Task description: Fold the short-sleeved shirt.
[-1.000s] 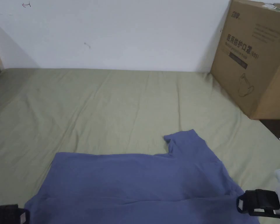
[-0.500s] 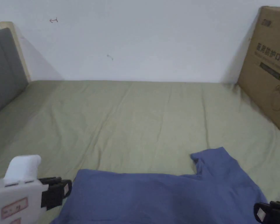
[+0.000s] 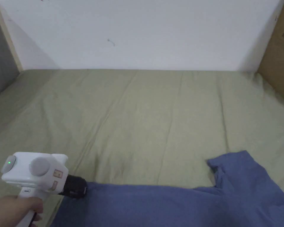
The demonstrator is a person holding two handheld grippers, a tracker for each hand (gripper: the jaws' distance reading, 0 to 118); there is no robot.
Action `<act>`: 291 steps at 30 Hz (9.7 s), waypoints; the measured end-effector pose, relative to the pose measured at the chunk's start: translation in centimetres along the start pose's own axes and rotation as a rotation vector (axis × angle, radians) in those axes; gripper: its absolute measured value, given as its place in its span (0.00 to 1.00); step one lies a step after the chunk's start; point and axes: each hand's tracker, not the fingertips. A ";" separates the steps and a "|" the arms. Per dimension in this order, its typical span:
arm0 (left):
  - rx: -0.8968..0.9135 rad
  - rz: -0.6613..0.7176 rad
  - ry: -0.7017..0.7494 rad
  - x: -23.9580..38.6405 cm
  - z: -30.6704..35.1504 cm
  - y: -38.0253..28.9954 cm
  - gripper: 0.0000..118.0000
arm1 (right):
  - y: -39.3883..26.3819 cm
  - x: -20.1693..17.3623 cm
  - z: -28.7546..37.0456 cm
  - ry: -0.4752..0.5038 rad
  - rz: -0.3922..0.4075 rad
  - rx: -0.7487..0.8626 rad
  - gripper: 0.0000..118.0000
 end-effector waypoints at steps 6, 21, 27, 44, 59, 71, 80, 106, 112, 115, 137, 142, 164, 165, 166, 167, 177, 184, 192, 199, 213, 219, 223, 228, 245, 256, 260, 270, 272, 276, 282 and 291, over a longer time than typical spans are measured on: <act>0.158 -0.041 0.056 2.4 2.8 -2.2 0.63 | -0.1 0.5 -0.8 -0.020 0.014 -0.008 0.02; 0.230 -0.033 -0.066 3.1 9.3 -3.3 0.01 | 22.1 7.2 -11.1 -0.222 -0.001 -0.013 1.00; 0.196 -0.018 -0.066 2.8 9.0 -4.0 0.01 | 23.7 12.6 -19.0 -0.301 -0.092 -0.162 1.00; 0.258 0.079 -0.061 2.0 9.2 -3.3 0.01 | 21.2 8.8 -12.2 -0.284 0.013 0.057 0.01; 0.364 -0.030 -0.117 2.2 16.3 -9.0 0.01 | 10.0 7.8 1.0 -0.174 -0.051 0.296 0.01; 0.261 0.110 -0.197 2.1 11.1 -23.6 0.06 | -4.1 13.3 -4.3 -0.238 -0.085 0.062 0.01; 0.269 0.100 -0.129 2.3 14.4 -22.4 0.95 | -2.5 10.7 -1.4 -0.278 0.027 0.016 0.89; 1.342 0.090 0.080 13.8 30.9 -29.2 0.00 | -9.7 -6.0 12.3 -0.211 0.139 1.108 0.03; 1.037 0.055 -0.187 7.1 31.5 -25.2 0.00 | -9.5 -6.0 13.0 -0.191 0.175 1.041 0.03; 0.646 0.211 -0.513 1.6 27.8 -21.3 0.00 | -9.5 -6.0 12.9 -0.180 0.218 0.984 0.03; 0.157 0.658 -1.177 -6.2 2.0 -21.6 0.92 | -7.7 -8.3 5.0 -0.184 0.273 0.601 0.03; 0.129 0.527 -0.765 -2.6 0.0 -21.5 0.04 | -7.3 -8.4 4.1 -0.166 0.254 0.553 0.03; 0.241 0.206 -0.189 0.9 18.4 -18.8 0.04 | -8.8 -2.7 6.3 -0.065 0.067 0.583 0.03; 0.226 0.195 -0.252 3.1 17.8 -17.8 0.05 | -8.9 -2.5 6.4 -0.062 0.053 0.578 0.02; 0.206 0.187 -0.296 4.8 17.1 -17.0 0.06 | -9.1 -2.3 6.5 -0.060 0.043 0.575 0.03; 0.177 0.178 -0.354 7.1 16.1 -16.1 0.06 | -9.2 -2.0 6.6 -0.056 0.032 0.573 0.03; 0.096 0.114 -0.510 15.0 11.8 -13.0 0.82 | -9.5 -0.6 8.2 -0.091 0.033 0.583 0.03; 0.200 0.120 -0.239 8.2 16.3 -15.1 0.55 | -9.0 -0.4 7.3 -0.068 0.022 0.568 0.03; 0.148 0.053 -0.317 13.1 12.3 -15.0 0.04 | -9.6 -1.0 6.8 -0.042 0.047 0.556 0.03; 0.003 -0.055 -0.300 21.2 5.5 -14.6 0.03 | -9.3 0.2 7.3 -0.033 0.031 0.539 0.03; 0.175 0.044 -0.800 14.7 16.1 -16.8 0.02 | -8.5 -0.4 8.1 -0.011 -0.019 0.550 0.03; 0.228 0.284 -0.803 1.6 17.4 -19.6 0.45 | -8.3 -1.9 7.5 -0.021 0.028 0.526 0.03; 0.214 0.403 -0.812 -3.0 15.6 -22.0 1.00 | -8.1 -3.1 6.5 -0.002 0.023 0.496 0.03; 0.169 0.553 -0.977 -5.2 8.7 -22.8 1.00 | -7.9 -5.0 5.3 0.001 0.055 0.436 0.03; 0.072 0.464 -0.966 0.5 -1.0 -18.8 0.08 | -7.6 -6.3 4.2 -0.019 0.083 0.330 0.03; 0.155 0.054 -0.154 -0.1 16.8 -17.3 0.08 | -8.4 -5.7 4.2 0.002 0.108 0.376 0.03; 0.130 0.028 -0.029 2.3 19.1 -16.4 0.08 | -8.8 -3.8 4.4 0.059 0.048 0.374 0.03; -0.046 0.145 -0.506 18.7 9.4 -11.4 0.61 | -9.7 -0.3 6.3 0.046 -0.027 0.384 0.03; -0.084 0.167 -0.649 20.7 7.8 -11.3 0.88 | -9.9 0.3 6.5 0.031 -0.036 0.383 0.03; -0.046 0.168 -0.671 20.5 8.6 -11.1 0.87 | -9.9 -0.1 6.2 0.022 -0.065 0.376 0.03; 0.137 0.108 -0.434 14.1 14.5 -13.6 0.39 | -10.8 -1.3 6.8 0.008 -0.017 0.437 0.03; 0.150 -0.067 -0.429 17.4 13.3 -16.1 0.03 | -10.7 -1.4 5.8 0.036 0.003 0.424 0.02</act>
